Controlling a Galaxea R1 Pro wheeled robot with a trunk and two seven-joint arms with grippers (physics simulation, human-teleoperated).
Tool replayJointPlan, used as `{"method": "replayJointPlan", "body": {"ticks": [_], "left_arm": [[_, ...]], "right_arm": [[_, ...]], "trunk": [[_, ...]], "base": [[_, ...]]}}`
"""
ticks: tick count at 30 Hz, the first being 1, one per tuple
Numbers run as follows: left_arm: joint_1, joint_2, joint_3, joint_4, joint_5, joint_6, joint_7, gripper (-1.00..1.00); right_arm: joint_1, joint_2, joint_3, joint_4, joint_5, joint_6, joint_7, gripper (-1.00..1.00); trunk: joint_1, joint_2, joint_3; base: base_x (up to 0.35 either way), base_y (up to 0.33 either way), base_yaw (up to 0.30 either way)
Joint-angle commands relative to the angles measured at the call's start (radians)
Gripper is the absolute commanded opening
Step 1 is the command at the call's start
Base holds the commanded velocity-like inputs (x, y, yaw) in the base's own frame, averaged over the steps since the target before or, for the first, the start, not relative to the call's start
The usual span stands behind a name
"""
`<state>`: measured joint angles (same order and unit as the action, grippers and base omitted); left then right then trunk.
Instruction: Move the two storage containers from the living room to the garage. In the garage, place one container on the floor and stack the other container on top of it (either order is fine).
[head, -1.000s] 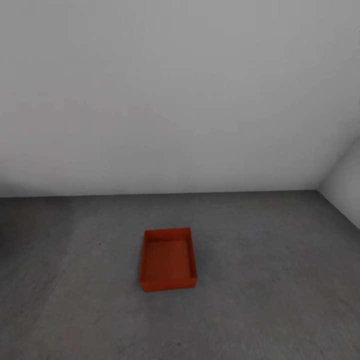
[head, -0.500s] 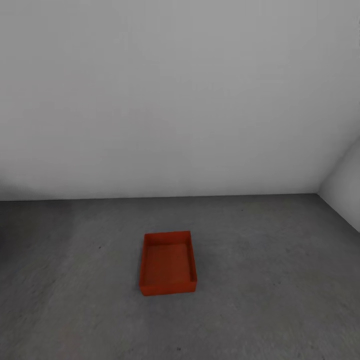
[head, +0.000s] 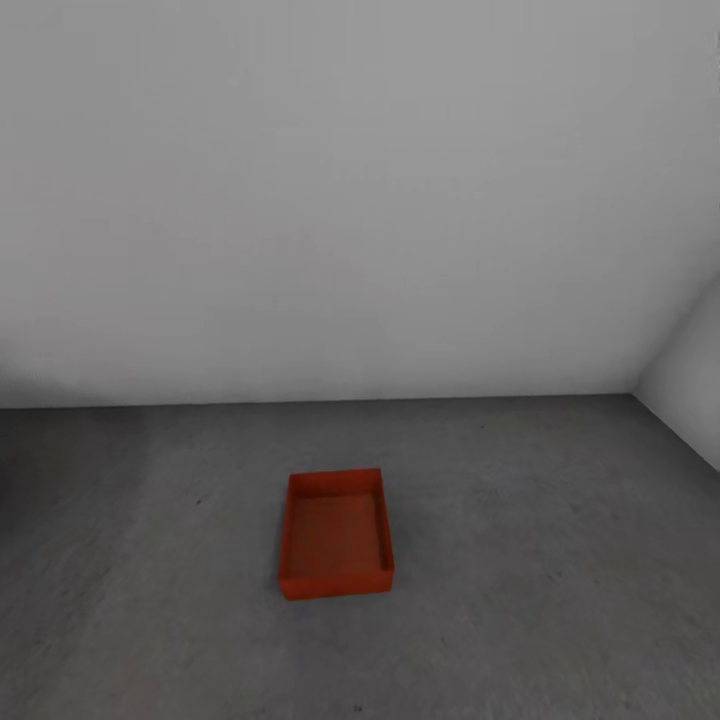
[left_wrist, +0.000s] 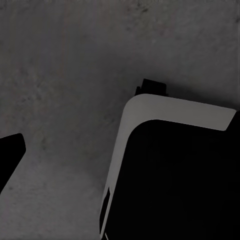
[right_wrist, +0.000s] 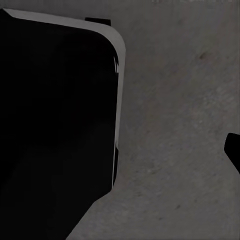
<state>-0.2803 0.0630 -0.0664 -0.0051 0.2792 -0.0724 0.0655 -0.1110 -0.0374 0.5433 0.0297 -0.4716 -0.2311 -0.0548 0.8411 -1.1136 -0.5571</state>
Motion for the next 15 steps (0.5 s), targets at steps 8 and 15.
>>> {"method": "replayJointPlan", "body": {"ticks": [8, 15], "left_arm": [[0.000, 0.000, -0.007, 0.001, 0.008, -0.003, 0.002, 1.00], [0.000, 0.000, -0.007, 0.001, 0.008, -0.003, 0.002, 1.00]], "right_arm": [[-0.001, 0.001, 0.009, 0.003, -0.006, -0.004, 0.000, 1.00], [-0.001, 0.001, 0.009, 0.003, -0.007, -0.004, 0.000, 1.00]], "trunk": [[0.000, 0.000, 0.012], [0.000, 0.000, 0.023]], "base": [[0.000, 0.000, 0.000], [0.000, 0.000, 0.000]]}}
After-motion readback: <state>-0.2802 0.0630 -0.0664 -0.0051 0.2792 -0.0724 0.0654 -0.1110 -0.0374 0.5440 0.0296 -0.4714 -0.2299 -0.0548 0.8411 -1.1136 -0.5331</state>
